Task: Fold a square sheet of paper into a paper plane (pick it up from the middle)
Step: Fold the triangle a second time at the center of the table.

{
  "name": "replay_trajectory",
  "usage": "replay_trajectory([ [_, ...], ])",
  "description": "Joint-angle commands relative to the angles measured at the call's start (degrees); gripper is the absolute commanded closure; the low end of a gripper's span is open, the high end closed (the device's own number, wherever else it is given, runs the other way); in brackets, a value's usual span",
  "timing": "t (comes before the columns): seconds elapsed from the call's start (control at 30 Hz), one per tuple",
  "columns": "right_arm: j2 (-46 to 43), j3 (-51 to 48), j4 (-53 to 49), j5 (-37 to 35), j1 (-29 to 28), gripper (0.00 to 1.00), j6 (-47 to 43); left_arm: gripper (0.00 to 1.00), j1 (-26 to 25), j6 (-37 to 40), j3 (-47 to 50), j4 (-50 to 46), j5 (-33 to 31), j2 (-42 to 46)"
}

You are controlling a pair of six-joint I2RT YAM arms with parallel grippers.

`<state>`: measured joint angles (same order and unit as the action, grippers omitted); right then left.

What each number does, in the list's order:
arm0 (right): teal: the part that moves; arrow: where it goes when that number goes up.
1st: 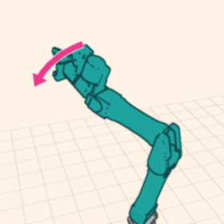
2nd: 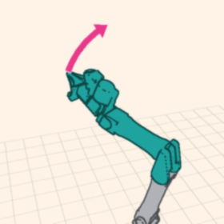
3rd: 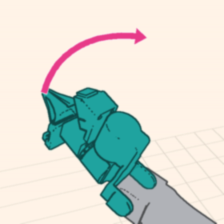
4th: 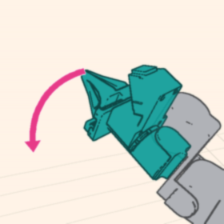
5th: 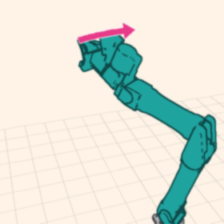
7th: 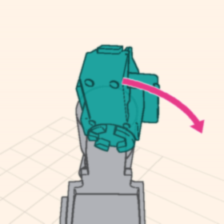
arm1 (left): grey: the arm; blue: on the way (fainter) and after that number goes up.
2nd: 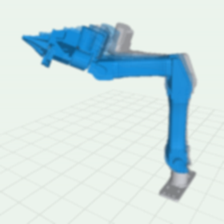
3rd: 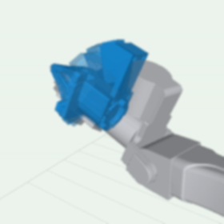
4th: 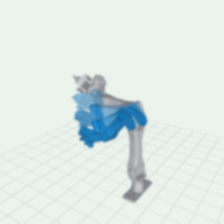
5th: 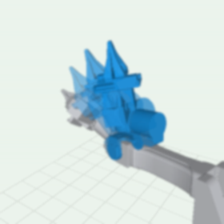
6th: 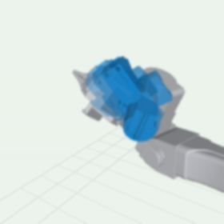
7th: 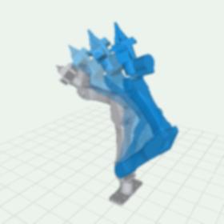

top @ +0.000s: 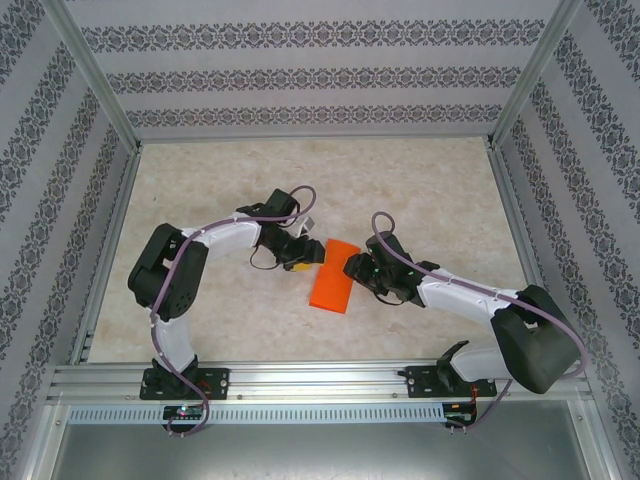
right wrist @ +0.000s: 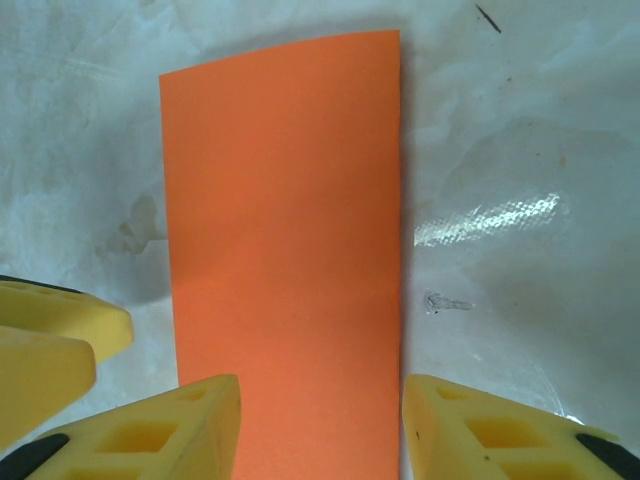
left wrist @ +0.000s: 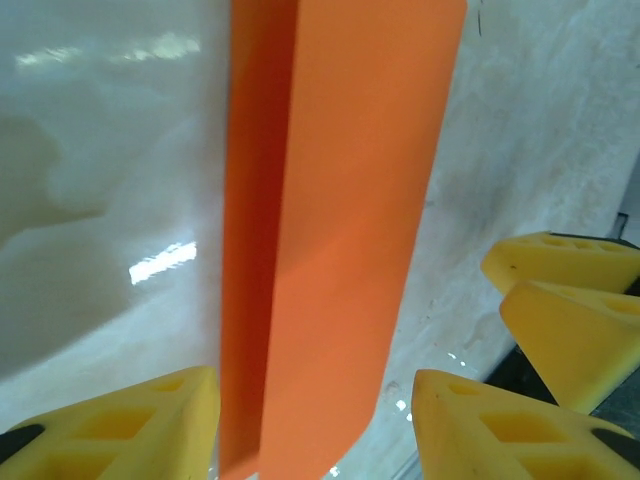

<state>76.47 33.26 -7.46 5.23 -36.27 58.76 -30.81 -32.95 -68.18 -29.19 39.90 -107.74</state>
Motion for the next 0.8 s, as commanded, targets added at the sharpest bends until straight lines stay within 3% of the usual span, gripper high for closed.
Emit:
replay_trajectory([
  [0.0,-1.4,-1.3,1.2,-2.1,-0.4,0.52,1.2,0.45,0.0,-0.1,-0.3,2.8,5.9,-2.3],
  [0.3,-3.8,-3.8,0.9,-2.5,-0.8,0.50,1.7,0.44,-0.2,0.3,-1.4,2.4,6.4,-5.4],
  [0.77,-0.7,-2.8,1.3,-3.7,-3.4,0.49,2.4,0.60,-2.4,-0.5,-4.7,3.8,8.7,-8.0],
])
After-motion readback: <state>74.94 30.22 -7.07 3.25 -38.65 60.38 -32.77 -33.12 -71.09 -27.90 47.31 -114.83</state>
